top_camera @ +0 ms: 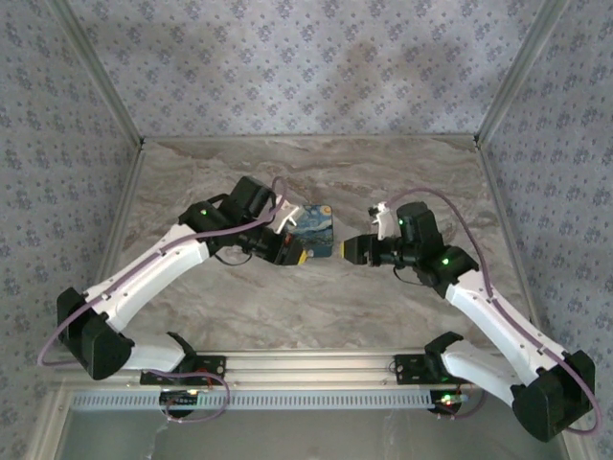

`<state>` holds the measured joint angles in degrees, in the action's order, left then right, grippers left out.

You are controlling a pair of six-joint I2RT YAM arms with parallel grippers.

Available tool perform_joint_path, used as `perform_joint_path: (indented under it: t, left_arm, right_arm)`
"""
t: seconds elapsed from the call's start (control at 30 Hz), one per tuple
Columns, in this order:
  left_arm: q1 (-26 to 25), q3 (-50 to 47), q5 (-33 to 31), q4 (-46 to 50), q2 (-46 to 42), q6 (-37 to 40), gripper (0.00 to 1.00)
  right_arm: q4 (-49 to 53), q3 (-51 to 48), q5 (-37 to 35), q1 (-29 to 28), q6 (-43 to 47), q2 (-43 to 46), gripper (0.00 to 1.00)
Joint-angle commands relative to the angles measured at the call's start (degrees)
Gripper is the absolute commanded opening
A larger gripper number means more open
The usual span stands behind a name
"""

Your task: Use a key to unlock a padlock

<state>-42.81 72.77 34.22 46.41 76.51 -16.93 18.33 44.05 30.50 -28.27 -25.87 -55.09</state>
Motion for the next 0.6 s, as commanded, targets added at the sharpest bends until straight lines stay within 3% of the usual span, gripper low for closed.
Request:
perform_joint_path:
  t: [0.0,0.13,0.33,0.57]
  left_arm:
    - [-2.3,2.2,4.6,3.4,-0.8,3.4,0.00]
    - [-3.4,3.9,6.3,4.1,-0.4,4.1,0.00]
    - [-4.6,4.2,8.1,2.8,-0.6,4.1,0.00]
    - [-4.8,4.5,7.8,2.1,-0.7,4.1,0.00]
  right_arm:
    - [-10.8,-1.6,11.3,0.5,-2.0,0.7,0.48]
    - [-21.3,-5.3,16.8,-0.8,-6.4,1.7,0.47]
    - [-21.1,-4.3,17.9,-5.3,-3.7,2.6,0.54]
    - [-18.5,-3.4,18.9,-7.9,-1.0,2.3,0.46]
